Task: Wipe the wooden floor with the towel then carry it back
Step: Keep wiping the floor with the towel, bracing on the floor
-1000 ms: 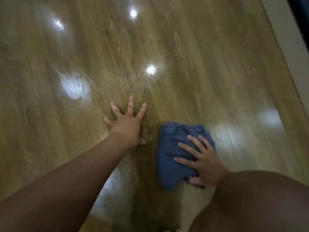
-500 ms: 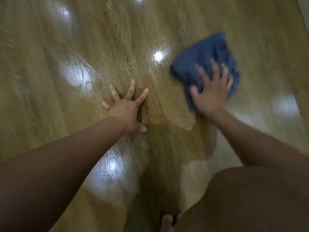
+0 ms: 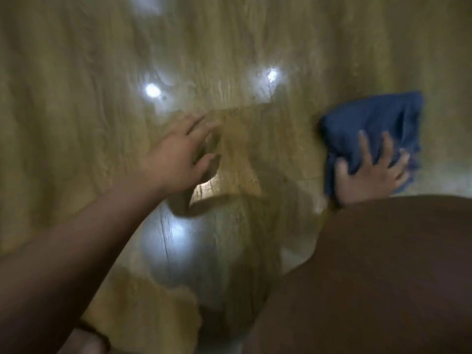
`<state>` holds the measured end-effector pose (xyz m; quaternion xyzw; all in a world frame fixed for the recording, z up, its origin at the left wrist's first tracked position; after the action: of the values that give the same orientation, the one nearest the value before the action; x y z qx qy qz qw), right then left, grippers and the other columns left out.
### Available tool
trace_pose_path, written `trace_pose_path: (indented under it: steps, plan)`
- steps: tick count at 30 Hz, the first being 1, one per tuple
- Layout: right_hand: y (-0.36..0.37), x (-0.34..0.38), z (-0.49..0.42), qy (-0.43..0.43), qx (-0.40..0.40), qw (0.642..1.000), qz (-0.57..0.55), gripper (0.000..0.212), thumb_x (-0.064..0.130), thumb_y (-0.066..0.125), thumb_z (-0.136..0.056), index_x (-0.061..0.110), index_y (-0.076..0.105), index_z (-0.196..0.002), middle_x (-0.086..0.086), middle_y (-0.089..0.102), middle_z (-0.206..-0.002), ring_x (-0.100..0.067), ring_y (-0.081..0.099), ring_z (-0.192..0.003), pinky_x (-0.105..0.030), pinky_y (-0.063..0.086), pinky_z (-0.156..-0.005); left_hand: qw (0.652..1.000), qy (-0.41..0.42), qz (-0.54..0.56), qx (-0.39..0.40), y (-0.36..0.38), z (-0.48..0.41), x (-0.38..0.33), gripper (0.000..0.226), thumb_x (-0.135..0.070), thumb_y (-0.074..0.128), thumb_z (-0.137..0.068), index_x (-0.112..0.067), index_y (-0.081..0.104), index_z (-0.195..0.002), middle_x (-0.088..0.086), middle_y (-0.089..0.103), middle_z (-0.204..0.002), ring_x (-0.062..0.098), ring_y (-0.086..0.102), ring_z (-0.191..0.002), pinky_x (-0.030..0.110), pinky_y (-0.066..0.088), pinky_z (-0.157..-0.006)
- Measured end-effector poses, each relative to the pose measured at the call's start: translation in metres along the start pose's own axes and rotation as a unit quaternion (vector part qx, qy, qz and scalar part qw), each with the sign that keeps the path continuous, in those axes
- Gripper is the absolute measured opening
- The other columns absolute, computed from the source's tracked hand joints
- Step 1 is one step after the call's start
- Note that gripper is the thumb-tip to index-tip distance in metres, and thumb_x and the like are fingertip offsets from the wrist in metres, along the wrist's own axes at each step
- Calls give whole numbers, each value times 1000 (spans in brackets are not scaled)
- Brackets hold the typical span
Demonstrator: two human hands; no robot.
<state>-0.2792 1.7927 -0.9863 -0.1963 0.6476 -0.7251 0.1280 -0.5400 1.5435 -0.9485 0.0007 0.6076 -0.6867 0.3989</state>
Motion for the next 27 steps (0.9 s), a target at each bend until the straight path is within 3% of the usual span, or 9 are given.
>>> trace_pose_path:
  steps: [3, 5, 9, 14, 17, 20, 24, 25, 27]
  plan:
    - [24, 99, 103, -229, 85, 970, 15, 71, 60, 64, -83, 47, 37, -148, 3, 23, -164, -44, 15, -148, -63, 14, -116, 998, 43, -13, -45, -1, 31, -21, 53, -30, 60, -93, -5, 53, -139, 23, 44, -148, 42, 36, -141, 55, 33, -114]
    - [34, 173, 149, -400, 75, 914, -1, 58, 62, 64, -78, 40, 62, -132, -2, 46, -153, -45, 28, -143, -64, 22, -113, 998, 52, -44, 9, 22, 53, -27, 54, -37, 47, -95, -7, 53, -139, 21, 41, -152, 39, 33, -144, 59, 29, -115]
    - [47, 232, 168, -591, 85, 802, -36, 50, 54, 60, -71, 28, 69, -114, -6, 56, -143, -46, 34, -142, -64, 20, -115, 993, -69, -82, 39, 47, 91, 5, 51, -30, 41, -101, -13, 40, -150, 10, 28, -161, 26, 18, -151, 64, 10, -118]
    - [36, 111, 120, -536, 68, 841, -33, 65, 46, 63, -74, 31, 59, -137, -5, 42, -155, -40, 30, -146, -62, 24, -115, 991, 126, -25, 39, 71, 69, -66, 47, -15, 55, -92, 1, 56, -136, 22, 42, -151, 39, 35, -143, 58, 28, -116]
    - [12, -18, 55, -467, 72, 881, 24, 64, 45, 57, -75, 24, 54, -136, -18, 47, -149, -49, 32, -141, -64, 28, -112, 963, 211, -60, 156, 118, 40, -157, 55, -28, 46, -100, -13, 34, -152, 12, 18, -164, 29, 8, -153, 52, 8, -122]
    - [-16, -108, -12, -276, 82, 956, 59, 66, 45, 50, -74, 8, 59, -129, -29, 46, -143, -55, 36, -135, -66, 31, -110, 950, 246, -83, 172, 136, 4, -222, 54, -32, 39, -103, -18, 27, -154, 9, 19, -164, 27, 3, -153, 55, 1, -122]
    - [-19, -85, -25, -9, 57, 997, 49, 76, 49, 47, -72, 18, 49, -142, -14, 31, -156, -50, 25, -141, -61, 22, -112, 973, 211, -64, 68, 100, -17, -209, 55, -31, 42, -102, -17, 31, -153, 9, 22, -163, 28, 7, -153, 54, 2, -121]
    - [-12, -61, -13, -5, 61, 997, 42, 77, 49, 46, -73, 21, 48, -144, -12, 29, -159, -50, 20, -143, -62, 18, -113, 980, 178, -72, 53, 90, -16, -186, 56, -31, 42, -101, -17, 29, -154, 9, 20, -164, 28, 6, -153, 53, 2, -121]
    - [1, 10, 17, -134, 75, 988, 28, 75, 51, 47, -72, 24, 54, -142, -13, 34, -158, -54, 22, -142, -63, 18, -111, 990, 85, -97, 50, 75, -5, -122, 57, -32, 39, -101, -20, 25, -155, 7, 15, -165, 27, 2, -153, 52, 0, -121]
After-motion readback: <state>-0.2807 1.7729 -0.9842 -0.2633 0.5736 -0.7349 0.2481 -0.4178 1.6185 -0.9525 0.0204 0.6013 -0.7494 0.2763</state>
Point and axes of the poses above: each hand's wrist, its own z-axis away from the middle knuckle, its own y-axis out of the palm, x = y × z, the point moved 8 cm from there along -z, towards the middle knuckle
